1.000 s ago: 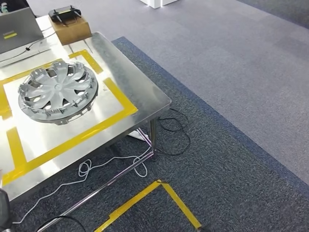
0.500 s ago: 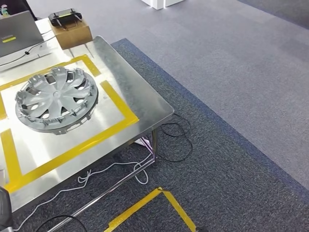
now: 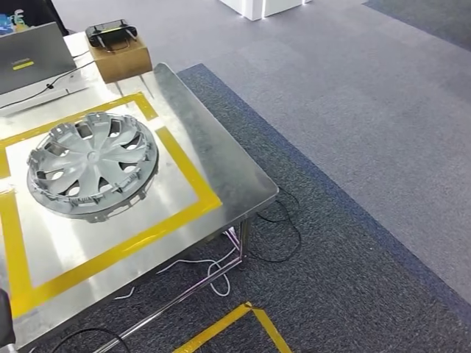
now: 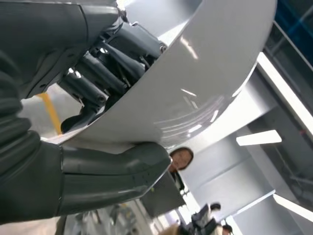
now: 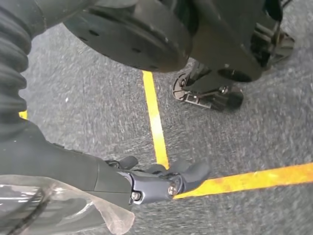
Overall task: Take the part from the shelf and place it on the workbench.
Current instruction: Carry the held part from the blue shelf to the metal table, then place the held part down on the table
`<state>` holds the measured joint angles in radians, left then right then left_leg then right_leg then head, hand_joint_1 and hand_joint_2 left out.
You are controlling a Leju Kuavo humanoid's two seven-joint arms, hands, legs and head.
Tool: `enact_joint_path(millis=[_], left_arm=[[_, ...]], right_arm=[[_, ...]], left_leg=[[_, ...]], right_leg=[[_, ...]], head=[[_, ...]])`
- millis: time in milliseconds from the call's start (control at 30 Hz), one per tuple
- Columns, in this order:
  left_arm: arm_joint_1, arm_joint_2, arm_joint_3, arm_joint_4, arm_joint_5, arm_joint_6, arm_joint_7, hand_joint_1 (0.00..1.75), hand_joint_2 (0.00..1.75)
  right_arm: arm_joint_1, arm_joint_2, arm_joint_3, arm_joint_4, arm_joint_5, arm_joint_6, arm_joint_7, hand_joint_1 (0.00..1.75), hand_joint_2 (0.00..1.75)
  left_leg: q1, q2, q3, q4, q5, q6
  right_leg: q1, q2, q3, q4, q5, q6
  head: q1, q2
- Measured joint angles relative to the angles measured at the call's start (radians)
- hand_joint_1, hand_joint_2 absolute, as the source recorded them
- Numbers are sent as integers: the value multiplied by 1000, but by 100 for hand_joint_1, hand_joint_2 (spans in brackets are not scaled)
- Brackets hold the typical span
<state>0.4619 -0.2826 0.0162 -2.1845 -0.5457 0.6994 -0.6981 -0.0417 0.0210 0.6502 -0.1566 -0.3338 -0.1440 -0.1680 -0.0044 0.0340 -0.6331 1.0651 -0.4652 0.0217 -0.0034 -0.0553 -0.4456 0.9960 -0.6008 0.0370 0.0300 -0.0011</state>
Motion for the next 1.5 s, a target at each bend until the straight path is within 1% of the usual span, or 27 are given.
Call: enact_joint_path(millis=[67, 100, 167, 200, 233, 267, 300, 367, 433, 500, 533, 600, 667, 700, 733, 767, 833, 867, 933, 967, 1067, 1200, 1267, 1333, 1400, 1433, 1500], left_arm=[[-3, -10, 9, -5, 3, 0, 0, 175, 175], [-5, -15, 15, -8, 6, 1, 0, 175, 175], [-10, -25, 25, -12, 11, 1, 0, 175, 175], [-12, -30, 31, -13, 13, 1, 0, 175, 175], [-13, -34, 37, -14, 14, 1, 0, 175, 175], [-14, -39, 44, -15, 15, 1, 0, 175, 175], [-14, -44, 51, -17, 18, 1, 0, 175, 175], [-18, -52, 68, -22, 28, 1, 0, 175, 175], [-23, -58, 86, -27, 36, 1, 0, 175, 175], [-24, -62, 100, -33, 41, 1, 0, 175, 175], [-24, -64, 105, -36, 42, 1, 0, 175, 175], [-28, -66, 117, -41, 48, 1, 0, 175, 175], [-34, -67, 139, -44, 70, 1, 0, 175, 175], [-36, -67, 158, -43, 88, 1, 0, 175, 175], [-37, -67, 183, -43, 105, 1, 0, 175, 175], [-37, -67, 209, -43, 117, 1, 0, 175, 175], [-38, -67, 257, -43, 131, 1, 0, 175, 175], [-39, -67, 274, -43, 134, 1, 0, 175, 175], [-42, -67, 296, -43, 138, 1, 0, 175, 175], [-43, -67, 304, -43, 138, 0, 0, 175, 175], [-42, -68, 322, -43, 138, 0, 0, 175, 175], [-42, -68, 324, -43, 138, 0, 0, 175, 175], [-42, -68, 326, -43, 138, 0, 0, 175, 175], [-45, -71, 338, -43, 140, 0, 0, 175, 175], [-48, -73, 366, -39, 146, 0, 0, 175, 175], [-48, -74, 383, -35, 149, 0, 0, 175, 175], [-49, -73, 412, -25, 155, 0, 0, 175, 175]], right_arm=[[-6, 0, 0, 0, 1, 0, -1, 0, 175], [-8, 0, 1, -1, 1, 0, -1, 0, 175], [-10, 0, 1, -1, 1, 0, -1, 0, 175], [-9, 0, 2, -1, 1, 0, -1, 0, 175], [-9, 0, 3, -1, 1, 0, -1, 0, 175], [-9, 0, 3, -1, 2, 0, -1, 0, 175], [-9, 0, 4, -1, 2, 0, -1, 0, 175], [-9, 0, 6, 0, 3, 0, -1, 0, 175], [-8, 0, 8, 0, 4, 0, -1, 0, 175], [-10, 1, 9, -1, 4, 0, 0, 0, 175], [-11, 2, 9, -1, 4, 0, 0, 0, 175], [-11, 5, 9, -3, 6, -1, -1, 0, 175], [-8, 5, 9, -3, 6, -2, 0, 0, 175], [-7, 5, 9, -3, 6, -2, 0, 0, 175], [-5, 5, 9, -3, 6, -3, 1, 0, 175], [-5, 5, 9, -3, 6, -3, 2, 0, 175], [-6, 5, 10, -3, 6, -4, 2, 0, 175], [-6, 6, 10, -3, 6, -4, 2, 0, 175], [-7, 6, 10, -3, 6, -5, 2, 0, 175], [-8, 6, 10, -3, 6, -5, 2, 0, 175], [-13, 6, 11, -3, 6, -5, 2, 0, 175], [-14, 6, 11, -3, 6, -5, 2, 0, 175], [-14, 6, 11, -3, 6, -5, 2, 0, 175], [-13, 6, 12, -3, 5, -4, 1, 0, 175], [-11, 6, 13, -3, 1, -2, -3, 0, 175], [-10, 6, 13, -3, -2, 0, -7, 0, 175], [-8, 6, 13, -3, -4, 4, -14, 0, 175]], left_leg=[[5, -20, 9, -10, 1, 11], [7, -28, 14, -15, 1, 16], [7, -45, 18, -17, -4, 24], [6, -57, 19, -17, -7, 26], [5, -69, 23, -17, -11, 27], [5, -82, 28, -17, -15, 26], [5, -94, 35, -17, -19, 25], [5, -116, 47, -17, -27, 19], [7, -137, 49, -19, -29, 9], [8, -155, 47, -25, -25, -4], [7, -149, 47, -25, -26, -9], [3, -103, 31, 13, -53, -20], [6, -55, -22, 126, -111, -30], [9, -47, -53, 188, -134, -34], [11, -44, -72, 227, -141, -37], [13, -42, -73, 229, -128, -39], [14, -22, -21, 125, -60, -37], [10, 1, 14, 56, -35, -34], [2, 34, 56, -28, -16, -23], [-2, 35, 59, -37, -21, -17], [-3, 8, 56, -42, -20, -4], [-2, 3, 56, -44, -18, -2], [2, -1, 60, -49, -15, 2], [8, -28, 64, -53, -12, 11], [8, -62, 70, -52, -16, 14], [8, -71, 73, -52, -18, 13], [5, -76, 73, -49, -22, 4]], right_leg=[[-1, 11, -1, 17, -23, 9], [-2, 25, -20, 56, -45, 12], [-3, 46, -99, 186, -96, 14], [-3, 49, -143, 245, -107, 15], [-3, 51, -176, 276, -98, 14], [-3, 53, -190, 268, -67, 13], [-3, 58, -184, 222, -20, 11], [-6, 92, -146, 99, 60, 4], [-7, 122, -116, 37, 81, -1], [-7, 115, -104, 26, 80, -8], [-9, 106, -101, 19, 82, -13], [-14, 82, -91, 5, 86, -25], [-14, 55, -85, 1, 84, -32], [-14, 41, -83, 1, 82, -34], [-14, 28, -81, 1, 80, -34], [-14, 15, -78, 1, 77, -33], [-14, -8, -68, 1, 70, -29], [-12, -19, -64, 1, 66, -25], [-6, -40, -59, 1, 56, -13], [-4, -51, -56, -1, 53, -8], [-4, -79, -37, -8, 50, 3], [-4, -82, -34, -9, 49, 5], [-6, -64, -37, -5, 44, 9], [-8, 3, -109, 123, -4, 12], [-7, 54, -161, 184, 7, 6], [-6, 59, -147, 130, 48, 1], [-5, 67, -104, 27, 85, -6]], head=[[2, 0], [4, 0], [6, 0], [6, 0], [6, 0], [6, 0], [6, 0], [6, 0], [5, 0], [4, 0], [3, 0], [-2, 0], [-8, 0], [-8, 0], [-8, 0], [-8, 0], [-8, 0], [-8, 0], [-8, 0], [-8, 0], [-8, 0], [-8, 0], [-7, 0], [-1, 0], [4, 0], [4, 0], [3, 0]])
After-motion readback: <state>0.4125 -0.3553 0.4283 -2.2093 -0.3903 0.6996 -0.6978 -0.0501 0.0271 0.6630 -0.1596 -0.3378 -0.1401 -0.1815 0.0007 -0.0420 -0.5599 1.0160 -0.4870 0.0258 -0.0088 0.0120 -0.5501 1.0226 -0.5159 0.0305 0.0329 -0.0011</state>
